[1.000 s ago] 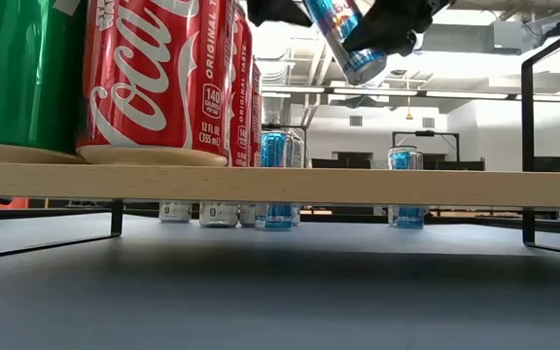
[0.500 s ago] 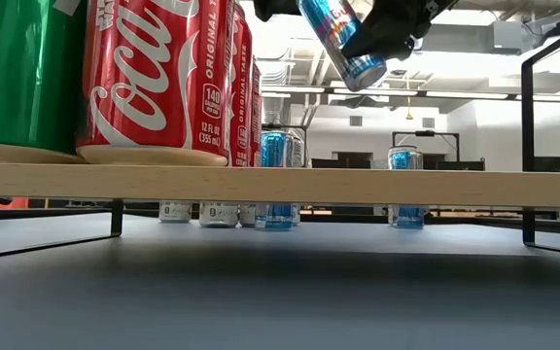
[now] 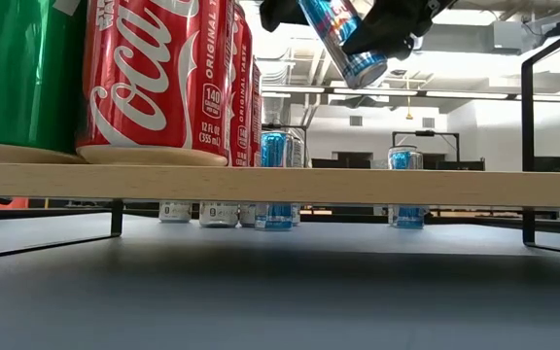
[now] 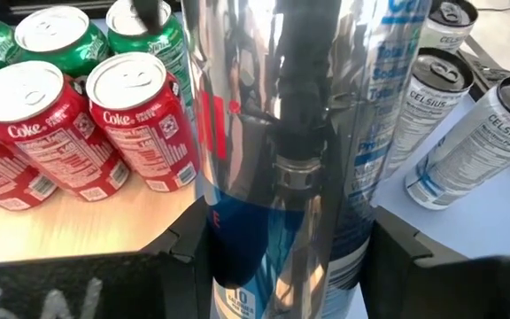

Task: Place canned beverage on shelf
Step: Put the bottom right blue soda can on the shelf

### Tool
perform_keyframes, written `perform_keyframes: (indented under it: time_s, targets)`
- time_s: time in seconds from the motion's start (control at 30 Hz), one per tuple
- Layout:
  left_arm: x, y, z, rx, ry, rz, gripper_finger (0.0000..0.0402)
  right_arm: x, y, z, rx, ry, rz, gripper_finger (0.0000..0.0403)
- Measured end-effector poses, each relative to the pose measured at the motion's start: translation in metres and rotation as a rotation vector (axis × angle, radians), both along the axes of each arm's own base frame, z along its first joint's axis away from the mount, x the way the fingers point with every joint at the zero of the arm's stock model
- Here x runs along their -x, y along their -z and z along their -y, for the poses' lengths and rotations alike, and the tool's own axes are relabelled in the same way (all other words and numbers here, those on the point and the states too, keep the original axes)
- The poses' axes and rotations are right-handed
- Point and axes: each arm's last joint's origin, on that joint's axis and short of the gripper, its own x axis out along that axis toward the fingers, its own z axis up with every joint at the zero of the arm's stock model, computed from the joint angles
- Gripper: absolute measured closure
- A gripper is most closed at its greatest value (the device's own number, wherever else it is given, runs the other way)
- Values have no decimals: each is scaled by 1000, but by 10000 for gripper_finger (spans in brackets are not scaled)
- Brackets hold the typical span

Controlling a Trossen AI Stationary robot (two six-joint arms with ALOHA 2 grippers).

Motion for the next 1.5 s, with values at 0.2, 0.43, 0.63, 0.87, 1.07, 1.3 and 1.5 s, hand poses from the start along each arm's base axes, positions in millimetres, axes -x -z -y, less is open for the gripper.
perform_keyframes:
  time_s: [0.2,0.43,0.63,0.87,1.07,1.3,1.5]
  targets:
    - [0,-1,0,2,-1,7,170,0,0,0,1,-1,-1,216]
    - [0,-1,0,20,-5,6,173,0,1,-1,-16,-21,-10,206]
    - [0,-1,0,30,-10,7,173,2,0,-1,-42,-41,-18,148]
    - [1,2,0,-1,-5,-24,174,11,4,-3,-70,-41,-103,119]
    - [3,7,8,-41,-8,-83,174,28,-11,-10,-80,-38,-164,118]
    - [6,12,39,-107,-48,-128,174,62,-24,-18,-109,38,-186,117]
    - [10,3,71,-78,1,-96,175,80,-31,-17,-109,142,-158,117]
